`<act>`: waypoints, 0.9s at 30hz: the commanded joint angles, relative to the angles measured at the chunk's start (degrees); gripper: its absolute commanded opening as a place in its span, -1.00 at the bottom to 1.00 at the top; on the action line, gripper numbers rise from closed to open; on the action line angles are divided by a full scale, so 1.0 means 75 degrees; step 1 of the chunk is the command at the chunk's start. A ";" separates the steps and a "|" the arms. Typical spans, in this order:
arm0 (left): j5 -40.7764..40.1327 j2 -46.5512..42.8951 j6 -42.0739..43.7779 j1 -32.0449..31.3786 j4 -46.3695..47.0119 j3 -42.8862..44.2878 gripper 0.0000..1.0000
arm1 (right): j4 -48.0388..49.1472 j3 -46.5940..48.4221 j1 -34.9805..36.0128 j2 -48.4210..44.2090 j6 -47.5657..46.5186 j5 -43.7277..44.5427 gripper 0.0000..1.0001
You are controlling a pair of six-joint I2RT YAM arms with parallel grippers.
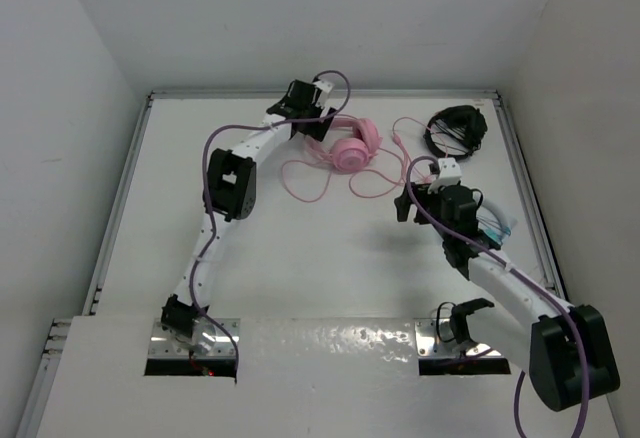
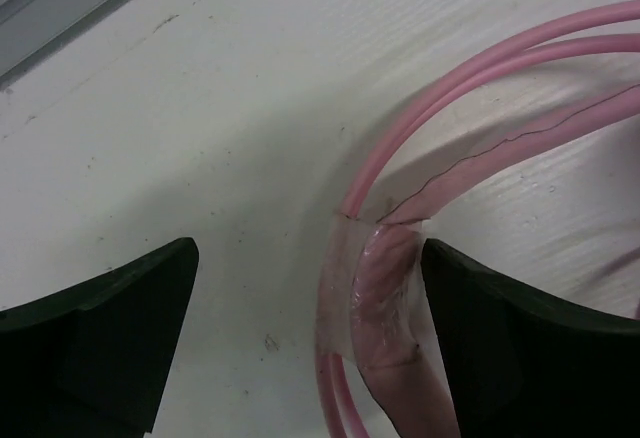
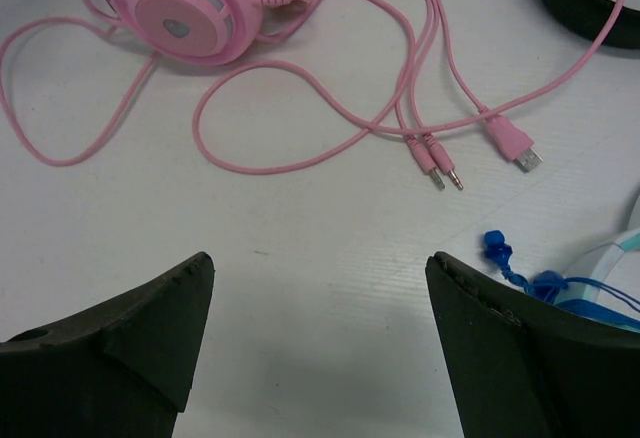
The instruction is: Wrap the headphones
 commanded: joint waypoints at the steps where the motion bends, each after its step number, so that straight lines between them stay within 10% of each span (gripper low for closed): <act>1: -0.0314 -0.0195 0.0177 -0.0070 0.0296 -0.0172 0.82 | 0.0320 -0.0081 0.0056 -0.0075 -0.0126 -0.0046 0.70; 4: 0.0624 -0.0173 0.0446 -0.0210 0.0215 -0.0666 0.45 | 0.0308 -0.0046 0.0056 -0.0017 -0.0173 -0.0140 0.67; 8: 0.1234 0.0179 0.0670 -0.0527 -0.0662 -0.0421 -0.91 | 0.0121 0.0083 0.0056 0.0030 -0.0267 -0.0117 0.67; 9: 0.1526 0.0191 0.0461 -0.0516 -0.0734 -0.0444 -1.00 | 0.0086 0.0106 0.0056 0.0019 -0.0267 -0.0105 0.67; 17: 0.3719 -0.2394 -0.0958 0.0831 -0.1368 -0.0946 -1.00 | 0.0132 0.0176 0.0056 0.0007 -0.0536 0.0083 0.67; 27: 0.3556 -0.6570 -0.2446 0.2120 -0.1801 -0.1172 -1.00 | 0.1772 0.1780 0.0477 0.1704 -0.0980 -0.1987 0.77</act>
